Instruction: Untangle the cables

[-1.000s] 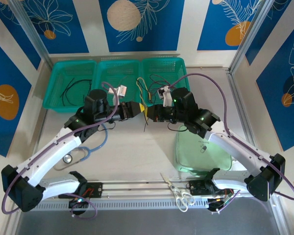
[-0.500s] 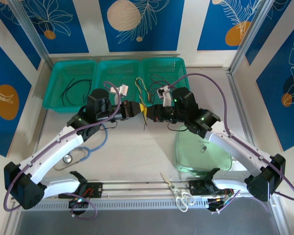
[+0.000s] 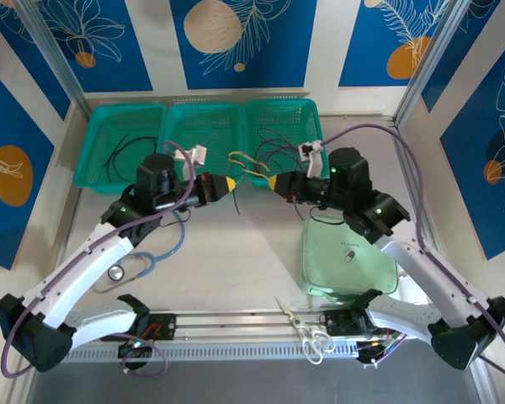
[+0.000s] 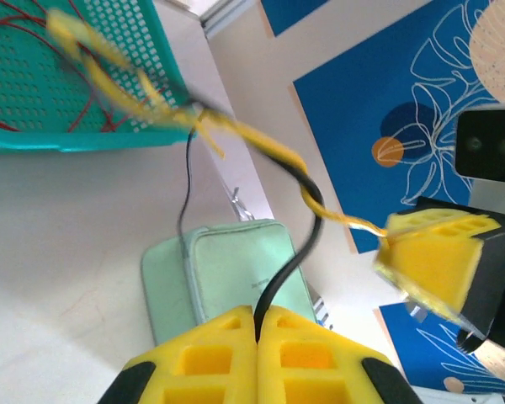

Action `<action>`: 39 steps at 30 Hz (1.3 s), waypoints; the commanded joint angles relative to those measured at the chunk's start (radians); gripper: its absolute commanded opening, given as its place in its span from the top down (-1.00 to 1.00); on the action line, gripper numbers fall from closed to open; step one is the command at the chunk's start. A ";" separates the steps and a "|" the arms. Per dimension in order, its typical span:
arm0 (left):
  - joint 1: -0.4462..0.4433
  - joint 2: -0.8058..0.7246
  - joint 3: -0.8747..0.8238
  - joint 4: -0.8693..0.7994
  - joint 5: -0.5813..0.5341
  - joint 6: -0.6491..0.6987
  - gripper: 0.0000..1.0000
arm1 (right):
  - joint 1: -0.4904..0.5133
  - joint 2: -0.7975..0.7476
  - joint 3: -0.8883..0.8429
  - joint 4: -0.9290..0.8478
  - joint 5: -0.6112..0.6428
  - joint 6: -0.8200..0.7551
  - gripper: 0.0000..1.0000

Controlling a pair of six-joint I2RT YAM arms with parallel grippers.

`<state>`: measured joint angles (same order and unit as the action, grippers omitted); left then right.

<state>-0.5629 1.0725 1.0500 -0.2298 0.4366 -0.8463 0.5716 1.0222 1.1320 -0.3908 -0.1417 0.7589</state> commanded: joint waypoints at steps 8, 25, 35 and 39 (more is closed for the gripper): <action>0.163 -0.090 -0.023 -0.096 0.050 0.026 1.00 | -0.207 -0.149 0.010 -0.114 -0.021 -0.050 1.00; 0.181 -0.089 -0.040 -0.048 0.129 -0.040 1.00 | 0.068 0.103 0.090 0.001 -0.064 -0.174 -0.13; 0.179 -0.099 -0.046 -0.045 0.132 -0.049 1.00 | 0.128 0.344 0.206 0.162 -0.139 0.028 -0.13; 0.179 -0.108 -0.049 -0.048 0.132 -0.051 1.00 | 0.132 0.409 0.246 0.196 -0.175 0.071 -0.13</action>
<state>-0.3870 0.9909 1.0084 -0.3035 0.5472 -0.8860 0.7010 1.4063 1.3342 -0.2417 -0.2825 0.7818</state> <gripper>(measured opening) 0.060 0.566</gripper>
